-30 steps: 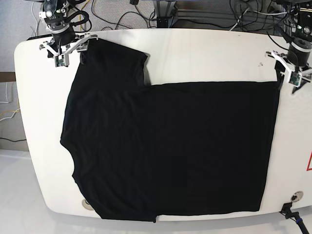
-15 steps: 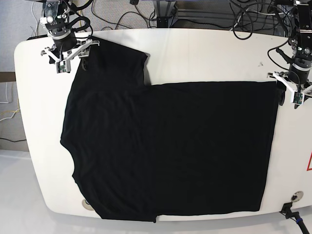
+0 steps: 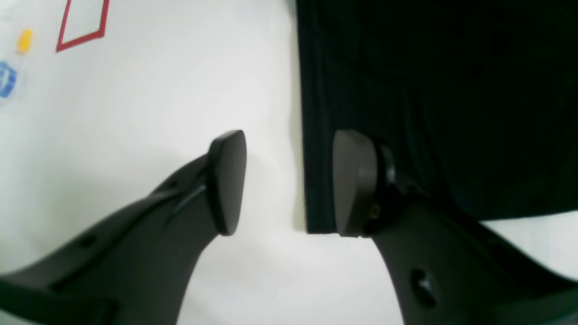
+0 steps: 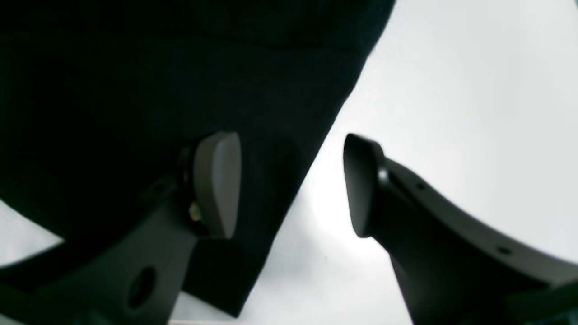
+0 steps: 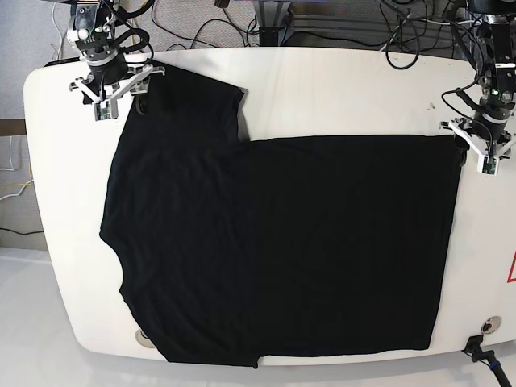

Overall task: Fold the T-shirt properly
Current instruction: 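Lower both grippers to the shirt's shoulder corners and pinch them, then drag the gripped shoulder corners toward the robot, shifting the shirt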

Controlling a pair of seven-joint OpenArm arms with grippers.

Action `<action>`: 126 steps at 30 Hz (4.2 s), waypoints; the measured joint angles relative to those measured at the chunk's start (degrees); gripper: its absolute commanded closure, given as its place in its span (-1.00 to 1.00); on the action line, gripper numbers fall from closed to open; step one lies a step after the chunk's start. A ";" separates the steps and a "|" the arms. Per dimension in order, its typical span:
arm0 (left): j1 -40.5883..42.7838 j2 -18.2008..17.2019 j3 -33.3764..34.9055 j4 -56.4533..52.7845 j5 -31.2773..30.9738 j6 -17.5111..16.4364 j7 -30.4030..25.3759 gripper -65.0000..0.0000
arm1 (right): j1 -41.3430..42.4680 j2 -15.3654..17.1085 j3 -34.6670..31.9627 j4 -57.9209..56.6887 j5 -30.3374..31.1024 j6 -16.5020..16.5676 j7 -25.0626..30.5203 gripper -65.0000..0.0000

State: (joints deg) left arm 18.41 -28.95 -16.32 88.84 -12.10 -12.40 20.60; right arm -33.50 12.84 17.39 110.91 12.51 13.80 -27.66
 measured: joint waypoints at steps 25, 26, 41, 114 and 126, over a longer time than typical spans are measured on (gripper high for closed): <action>-3.19 1.46 2.67 -8.92 -3.02 -3.52 2.54 0.11 | 1.90 -0.20 0.26 -3.61 0.83 0.83 -0.85 -0.08; -3.34 1.46 2.89 -9.05 -2.99 -3.52 2.40 0.11 | 1.90 -0.15 0.26 -4.07 0.81 0.83 -1.14 -0.08; -4.79 1.49 2.82 -12.98 -4.66 -4.46 -0.76 0.75 | 1.90 -0.17 0.28 -4.90 0.81 0.83 0.46 -0.08; 18.36 7.06 -19.69 15.32 -9.90 -9.22 4.68 0.70 | -10.25 0.28 15.52 4.44 6.01 12.15 -7.30 1.00; 15.13 4.76 -27.21 4.28 -28.37 -22.58 16.55 0.09 | -7.82 1.31 14.38 3.87 4.17 13.25 -7.08 1.00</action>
State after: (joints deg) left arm 33.54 -24.18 -43.53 93.12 -40.47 -34.98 37.15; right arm -41.32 14.15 31.77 114.78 16.69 27.05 -34.74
